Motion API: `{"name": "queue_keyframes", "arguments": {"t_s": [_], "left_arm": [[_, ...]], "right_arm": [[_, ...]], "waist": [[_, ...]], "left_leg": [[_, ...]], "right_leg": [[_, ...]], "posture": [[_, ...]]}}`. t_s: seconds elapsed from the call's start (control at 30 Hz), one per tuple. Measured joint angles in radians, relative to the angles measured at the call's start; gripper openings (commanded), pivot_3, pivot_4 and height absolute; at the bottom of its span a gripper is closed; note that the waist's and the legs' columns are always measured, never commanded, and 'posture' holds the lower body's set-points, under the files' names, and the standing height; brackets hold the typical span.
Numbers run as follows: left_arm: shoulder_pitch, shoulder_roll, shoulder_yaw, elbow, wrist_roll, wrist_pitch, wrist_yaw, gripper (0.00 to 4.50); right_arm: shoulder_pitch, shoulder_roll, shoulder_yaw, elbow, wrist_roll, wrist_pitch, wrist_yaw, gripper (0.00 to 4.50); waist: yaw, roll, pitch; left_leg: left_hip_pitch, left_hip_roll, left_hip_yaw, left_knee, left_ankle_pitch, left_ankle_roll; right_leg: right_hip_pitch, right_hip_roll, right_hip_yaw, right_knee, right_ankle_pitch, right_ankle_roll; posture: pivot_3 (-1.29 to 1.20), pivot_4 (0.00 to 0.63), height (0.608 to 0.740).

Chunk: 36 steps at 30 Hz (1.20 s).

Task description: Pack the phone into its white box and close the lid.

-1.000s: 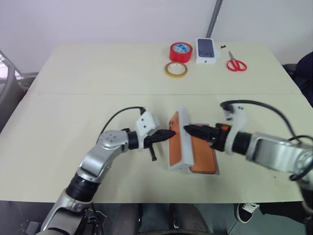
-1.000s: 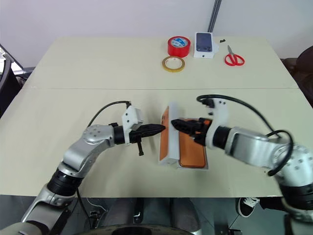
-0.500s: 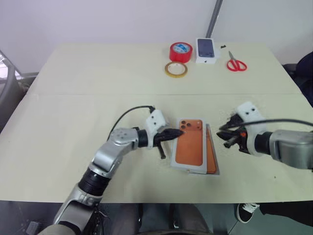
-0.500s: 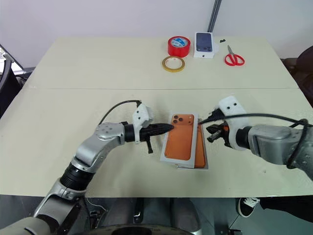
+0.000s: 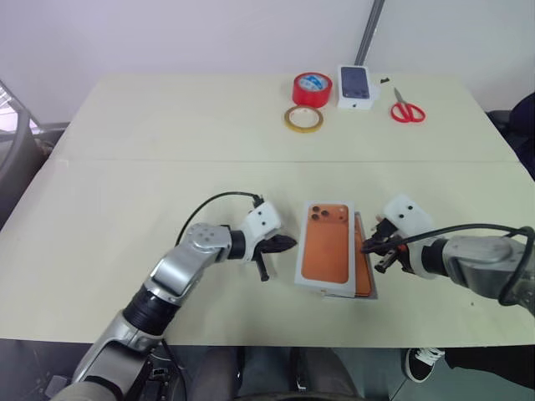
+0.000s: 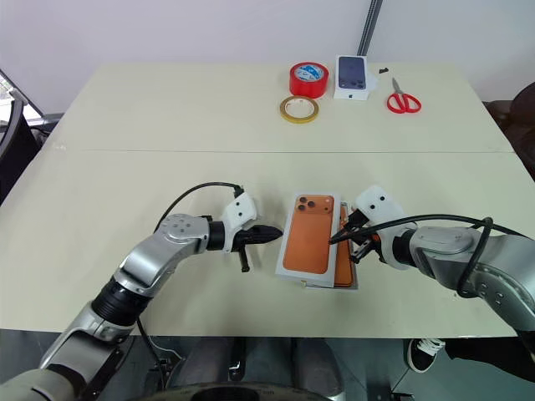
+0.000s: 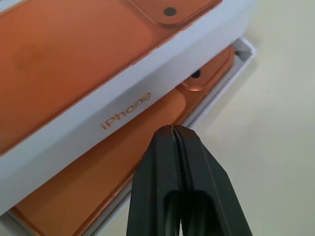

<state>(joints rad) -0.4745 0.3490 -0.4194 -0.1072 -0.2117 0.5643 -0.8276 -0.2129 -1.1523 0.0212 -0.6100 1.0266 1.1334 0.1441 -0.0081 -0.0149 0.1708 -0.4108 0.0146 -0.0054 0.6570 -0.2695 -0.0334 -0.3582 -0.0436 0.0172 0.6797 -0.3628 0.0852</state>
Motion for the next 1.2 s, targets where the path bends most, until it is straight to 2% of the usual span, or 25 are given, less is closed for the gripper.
{"name": "queue_keyframes", "arguments": {"t_s": [0.13, 0.47, 0.83, 1.2], "left_arm": [[-0.029, -0.031, 0.0, 0.002, -0.003, 0.018, -0.017, 0.0], [-0.032, -0.027, -0.036, -0.028, -0.001, 0.044, -0.049, 0.0], [-0.041, -0.064, -0.04, -0.025, 0.006, 0.044, -0.058, 0.0], [-0.041, -0.058, -0.049, -0.025, 0.005, 0.06, -0.083, 0.0]], "right_arm": [[0.001, 0.004, -0.011, -0.02, -0.029, 0.029, 0.026, 0.04], [0.05, 0.011, -0.106, -0.077, -0.056, 0.085, 0.071, 0.04], [0.115, 0.026, -0.156, -0.095, -0.102, 0.128, 0.113, 0.04], [0.159, 0.036, -0.191, -0.133, -0.121, 0.151, 0.148, 0.04]], "waist": [[-0.001, 0.0, 0.0], [0.001, 0.0, 0.0], [0.001, 0.0, 0.0], [0.0, 0.0, 0.0]], "left_leg": [[0.0, 0.0, 0.0, 0.0, 0.0, 0.0], [0.0, 0.0, 0.0, 0.001, 0.0, 0.0], [0.0, 0.0, 0.0, 0.001, 0.0, 0.0], [0.0, 0.0, 0.0, 0.001, 0.0, 0.0]], "right_leg": [[0.0, 0.0, 0.0, 0.0, 0.0, 0.0], [0.0, 0.0, 0.0, 0.0, 0.0, 0.0], [0.001, 0.0, 0.0, 0.0, 0.0, 0.0], [0.001, 0.001, 0.0, 0.0, 0.0, 0.0]], "posture": [[0.0, 0.15, 0.74], [0.0, 0.15, 0.74], [0.0, 0.15, 0.74], [0.0, 0.15, 0.74]]}}
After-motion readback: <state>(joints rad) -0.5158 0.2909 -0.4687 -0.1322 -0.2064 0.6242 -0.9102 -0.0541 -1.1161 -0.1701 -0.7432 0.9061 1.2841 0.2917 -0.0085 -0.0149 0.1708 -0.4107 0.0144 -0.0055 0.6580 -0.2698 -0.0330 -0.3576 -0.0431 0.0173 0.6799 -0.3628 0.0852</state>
